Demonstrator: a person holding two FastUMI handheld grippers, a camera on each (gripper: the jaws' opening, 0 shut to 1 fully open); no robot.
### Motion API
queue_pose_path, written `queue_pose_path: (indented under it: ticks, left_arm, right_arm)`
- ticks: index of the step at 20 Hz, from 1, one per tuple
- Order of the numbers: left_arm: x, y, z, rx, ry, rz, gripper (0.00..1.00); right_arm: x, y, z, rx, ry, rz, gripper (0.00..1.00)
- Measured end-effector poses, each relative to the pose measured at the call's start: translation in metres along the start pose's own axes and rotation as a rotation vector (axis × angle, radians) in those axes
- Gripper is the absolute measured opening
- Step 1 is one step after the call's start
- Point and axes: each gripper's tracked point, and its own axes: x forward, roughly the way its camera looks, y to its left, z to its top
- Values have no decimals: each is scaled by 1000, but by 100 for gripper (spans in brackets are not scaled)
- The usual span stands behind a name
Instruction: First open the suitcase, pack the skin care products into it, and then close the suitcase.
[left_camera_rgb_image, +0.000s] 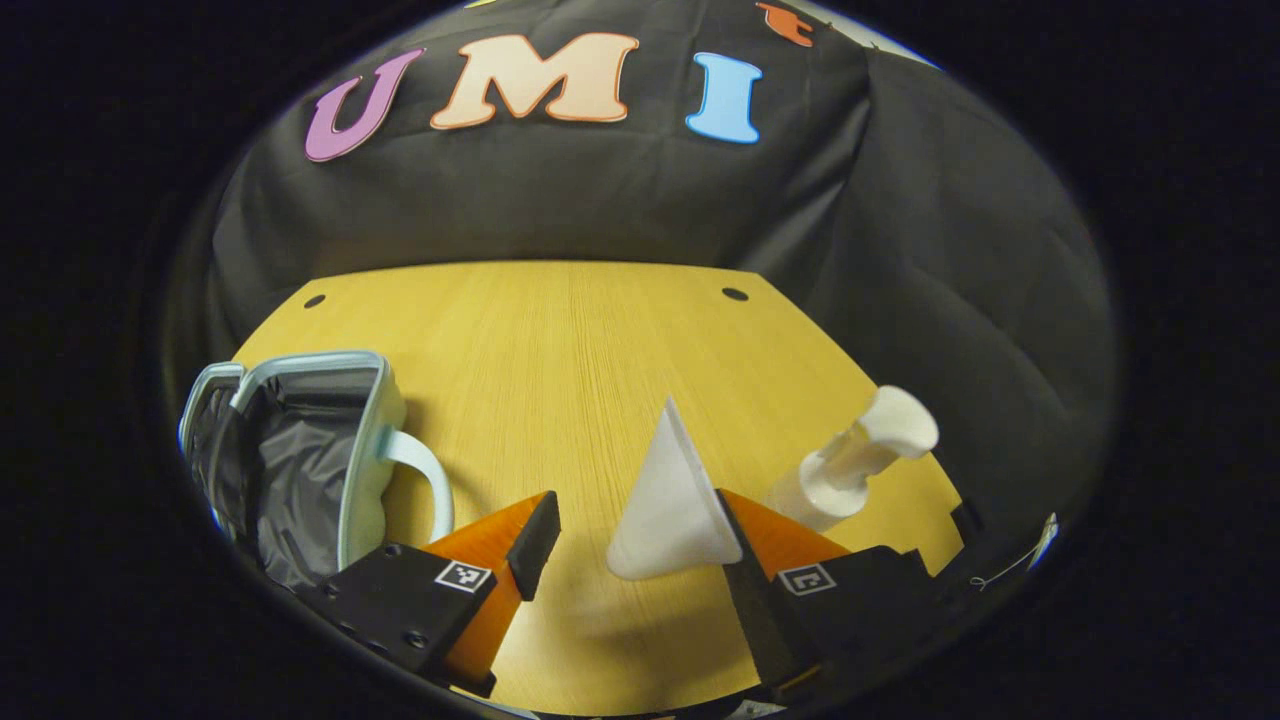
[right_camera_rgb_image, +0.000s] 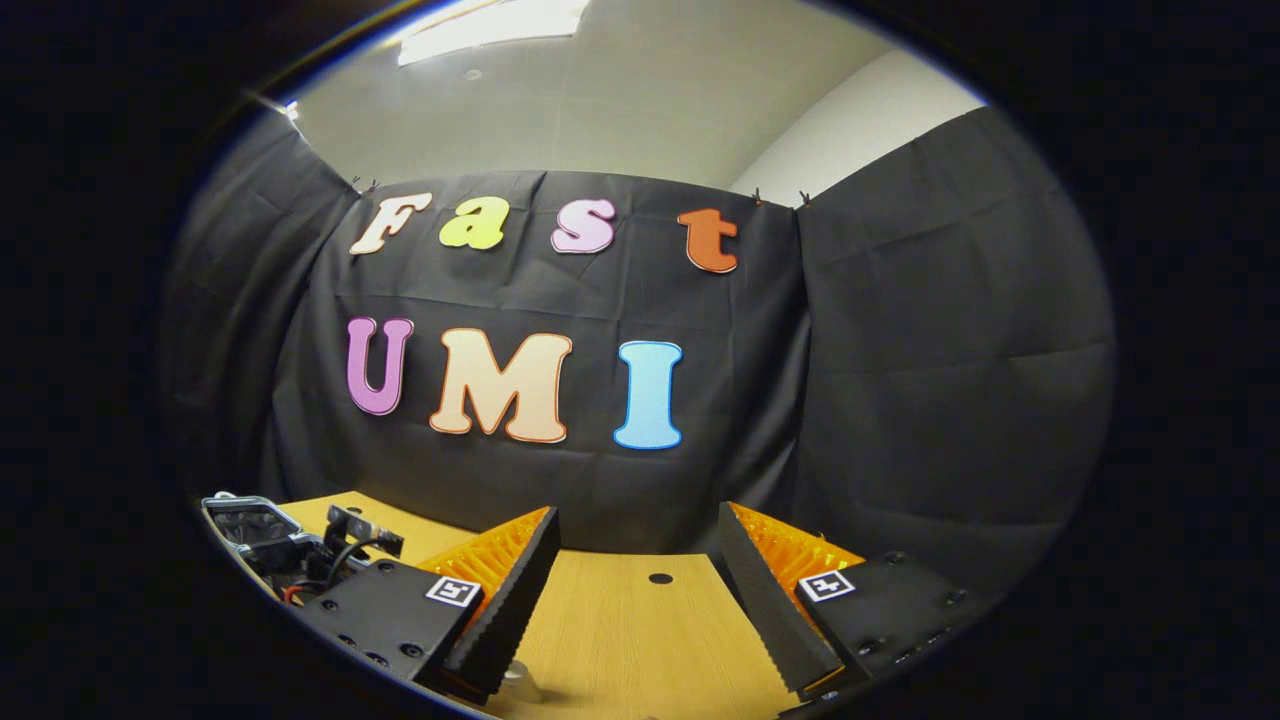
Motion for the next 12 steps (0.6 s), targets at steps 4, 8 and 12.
queue_pose_path:
  ticks: [4, 8, 12]
  left_arm:
    - [10, 11, -11, 0, 36, 41, 48]
    - [2, 2, 0, 8, 41, -30, 26]
    - [-32, 10, 41, 38, -33, -28, 25]
  right_arm:
    - [3, 10, -4, -10, 7, 16, 98]
    - [12, 19, -10, 15, 17, 35, 98]
    - [29, 38, -27, 69, 45, 61, 98]
